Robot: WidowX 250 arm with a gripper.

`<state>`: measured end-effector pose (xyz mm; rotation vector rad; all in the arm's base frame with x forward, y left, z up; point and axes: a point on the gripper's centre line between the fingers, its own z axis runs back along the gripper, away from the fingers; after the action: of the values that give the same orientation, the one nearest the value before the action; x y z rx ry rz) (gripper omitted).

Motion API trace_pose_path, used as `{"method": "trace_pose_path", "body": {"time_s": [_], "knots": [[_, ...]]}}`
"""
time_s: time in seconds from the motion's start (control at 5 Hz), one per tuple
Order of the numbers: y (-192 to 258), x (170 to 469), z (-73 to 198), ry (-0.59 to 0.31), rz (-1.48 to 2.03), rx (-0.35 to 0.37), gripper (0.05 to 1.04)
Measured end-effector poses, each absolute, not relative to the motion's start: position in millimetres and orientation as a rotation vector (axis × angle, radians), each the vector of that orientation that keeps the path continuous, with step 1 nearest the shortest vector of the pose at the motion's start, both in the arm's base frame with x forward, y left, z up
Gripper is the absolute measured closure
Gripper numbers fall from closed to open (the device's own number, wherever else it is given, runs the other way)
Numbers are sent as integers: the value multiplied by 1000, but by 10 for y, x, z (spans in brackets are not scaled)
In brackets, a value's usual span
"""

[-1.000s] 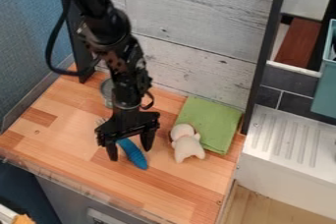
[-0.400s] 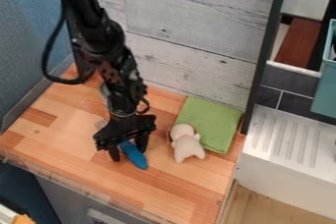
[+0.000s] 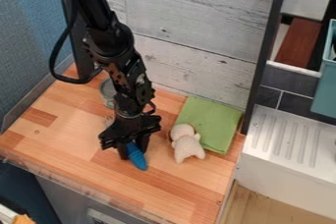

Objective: Grab the fork

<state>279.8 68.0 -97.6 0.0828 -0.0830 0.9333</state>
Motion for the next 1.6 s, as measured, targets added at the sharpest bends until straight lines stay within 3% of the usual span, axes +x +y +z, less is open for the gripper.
{"method": "trace_pose_path", "body": {"time_s": [0.2, 0.8, 1.6], "knots": [[710, 2715, -980, -13, 911, 19, 633], [587, 2575, -454, 21, 878, -47, 634], [-536, 2372, 72, 37, 647, -286, 635]]}}
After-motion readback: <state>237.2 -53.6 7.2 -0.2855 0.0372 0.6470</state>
